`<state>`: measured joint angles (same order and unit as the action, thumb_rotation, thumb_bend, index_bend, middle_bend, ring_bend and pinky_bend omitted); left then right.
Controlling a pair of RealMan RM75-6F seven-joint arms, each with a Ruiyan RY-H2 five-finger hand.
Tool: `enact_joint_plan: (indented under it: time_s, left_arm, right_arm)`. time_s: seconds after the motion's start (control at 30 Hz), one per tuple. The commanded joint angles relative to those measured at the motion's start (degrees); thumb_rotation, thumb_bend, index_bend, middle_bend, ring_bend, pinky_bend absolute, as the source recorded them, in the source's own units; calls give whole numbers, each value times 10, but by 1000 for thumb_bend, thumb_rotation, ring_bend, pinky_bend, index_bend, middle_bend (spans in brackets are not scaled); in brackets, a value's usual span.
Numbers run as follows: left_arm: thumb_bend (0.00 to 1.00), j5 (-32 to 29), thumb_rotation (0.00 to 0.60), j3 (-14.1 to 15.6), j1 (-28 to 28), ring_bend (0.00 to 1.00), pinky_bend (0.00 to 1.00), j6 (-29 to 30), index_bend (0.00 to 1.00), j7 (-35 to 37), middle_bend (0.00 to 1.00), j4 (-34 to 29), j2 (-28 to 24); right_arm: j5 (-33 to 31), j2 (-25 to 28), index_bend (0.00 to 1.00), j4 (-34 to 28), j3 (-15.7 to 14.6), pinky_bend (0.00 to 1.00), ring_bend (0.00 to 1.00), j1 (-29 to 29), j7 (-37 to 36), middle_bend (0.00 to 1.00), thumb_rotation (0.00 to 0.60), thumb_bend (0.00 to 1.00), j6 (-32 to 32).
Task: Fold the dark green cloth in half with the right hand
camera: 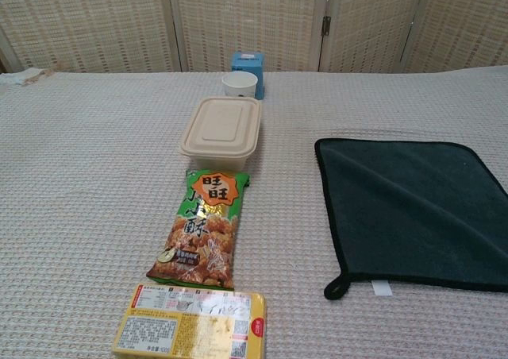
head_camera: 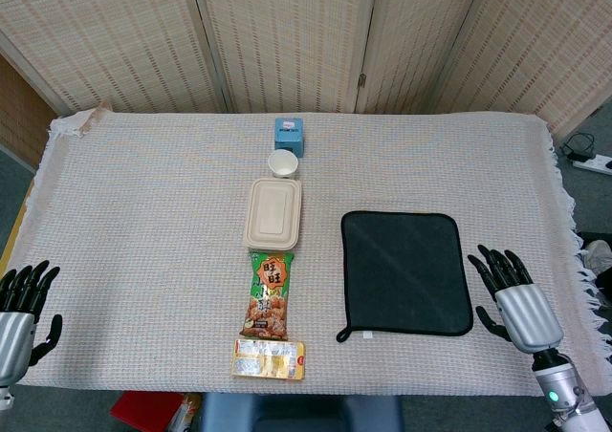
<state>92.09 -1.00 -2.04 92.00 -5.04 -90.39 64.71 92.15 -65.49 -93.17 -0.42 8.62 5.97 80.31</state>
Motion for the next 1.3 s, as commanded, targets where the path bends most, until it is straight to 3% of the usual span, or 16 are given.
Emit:
enact_joint_plan:
  time_s: [0.03, 0.23, 0.5, 0.7, 0.93, 1.07, 1.3]
  left_arm:
    - [589, -1, 600, -1, -3, 0, 0, -3, 87, 3, 76, 0, 1]
    - [588, -3, 600, -2, -9, 0, 0, -15, 83, 8, 76, -2, 0]
    - [588, -8, 600, -9, -20, 0, 0, -26, 78, 28, 76, 0, -6]
    - [589, -16, 600, -13, -22, 0, 0, -29, 76, 42, 76, 2, -9]
    - [589, -18, 600, -15, -25, 0, 0, -30, 76, 49, 62, 16, -3]
    - [588, -22, 600, -16, -27, 0, 0, -33, 74, 53, 62, 20, -2]
    - [588, -20, 600, -21, -27, 0, 0, -22, 72, 67, 55, 30, -3]
  right_arm:
    - [-10, 1, 0, 2, 2, 11, 0, 0, -4, 0, 600, 427, -4]
    - [-55, -2, 0, 12, 27, 12, 0, 8, -11, 0, 600, 426, -19]
    - [-186, 14, 145, 8, 109, 11, 0, 100, 41, 0, 600, 425, -148]
    - [-276, -27, 227, 69, 154, 12, 0, 178, 42, 0, 600, 425, -247]
    - [-342, -108, 285, 175, 168, 11, 0, 277, 68, 0, 600, 425, -359]
    - [-357, -167, 349, 241, 171, 12, 0, 319, 69, 0, 600, 424, -387]
    - [-361, -243, 376, 327, 161, 15, 0, 368, 71, 8, 600, 426, -425]
